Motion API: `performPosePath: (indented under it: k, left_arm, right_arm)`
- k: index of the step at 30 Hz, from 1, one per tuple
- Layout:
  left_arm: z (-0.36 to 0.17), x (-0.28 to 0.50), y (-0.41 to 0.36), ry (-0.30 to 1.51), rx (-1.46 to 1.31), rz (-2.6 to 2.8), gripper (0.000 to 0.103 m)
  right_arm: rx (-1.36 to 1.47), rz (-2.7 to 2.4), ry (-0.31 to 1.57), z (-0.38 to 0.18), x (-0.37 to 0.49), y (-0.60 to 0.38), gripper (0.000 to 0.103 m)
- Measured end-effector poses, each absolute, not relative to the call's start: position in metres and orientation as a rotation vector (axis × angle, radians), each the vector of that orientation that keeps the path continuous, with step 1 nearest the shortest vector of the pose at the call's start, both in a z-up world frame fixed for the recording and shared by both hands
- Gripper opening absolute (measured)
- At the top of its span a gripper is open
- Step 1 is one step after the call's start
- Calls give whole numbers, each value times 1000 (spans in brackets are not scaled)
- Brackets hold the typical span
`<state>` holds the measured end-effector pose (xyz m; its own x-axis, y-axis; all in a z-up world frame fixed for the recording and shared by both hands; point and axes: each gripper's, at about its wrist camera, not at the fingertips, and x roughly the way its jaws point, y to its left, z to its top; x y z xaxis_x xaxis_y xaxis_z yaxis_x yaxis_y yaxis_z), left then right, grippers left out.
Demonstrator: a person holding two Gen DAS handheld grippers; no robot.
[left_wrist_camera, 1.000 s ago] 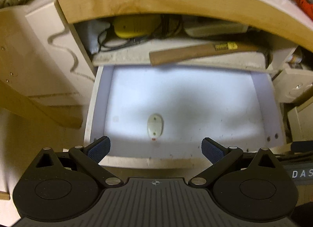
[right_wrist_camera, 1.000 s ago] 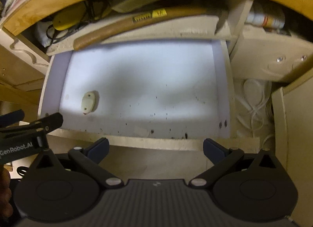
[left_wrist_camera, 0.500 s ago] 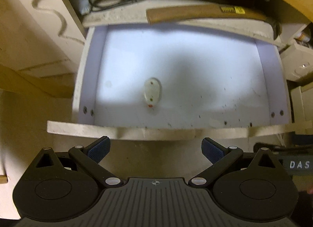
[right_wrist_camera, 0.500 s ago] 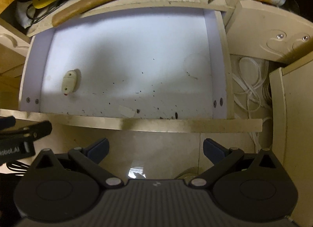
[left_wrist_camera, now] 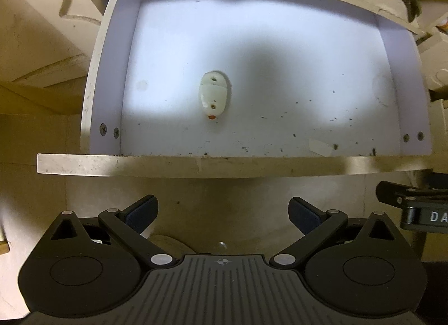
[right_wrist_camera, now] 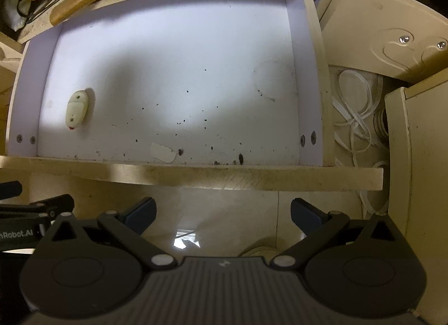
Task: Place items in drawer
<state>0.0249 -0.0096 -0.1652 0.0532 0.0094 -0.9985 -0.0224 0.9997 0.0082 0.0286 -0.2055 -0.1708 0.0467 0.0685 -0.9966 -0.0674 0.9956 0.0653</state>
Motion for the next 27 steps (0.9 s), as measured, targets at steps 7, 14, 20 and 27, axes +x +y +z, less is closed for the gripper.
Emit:
performPosePath:
  k: [7, 14, 20, 27]
  left_arm:
    - [-170, 32, -9, 1493, 14, 54, 103]
    - [-170, 35, -8, 1495, -3, 63, 103]
    - [-170, 33, -7, 1474, -4, 63, 102]
    - [-169, 29, -7, 1455, -6, 69, 102]
  right_arm:
    - [31, 94, 1506, -177, 34, -215, 103]
    - [131, 65, 1489, -175, 38, -224, 103]
    - [156, 55, 1469, -173, 40, -225, 103]
    - [125, 62, 1458, -173, 42, -221, 103]
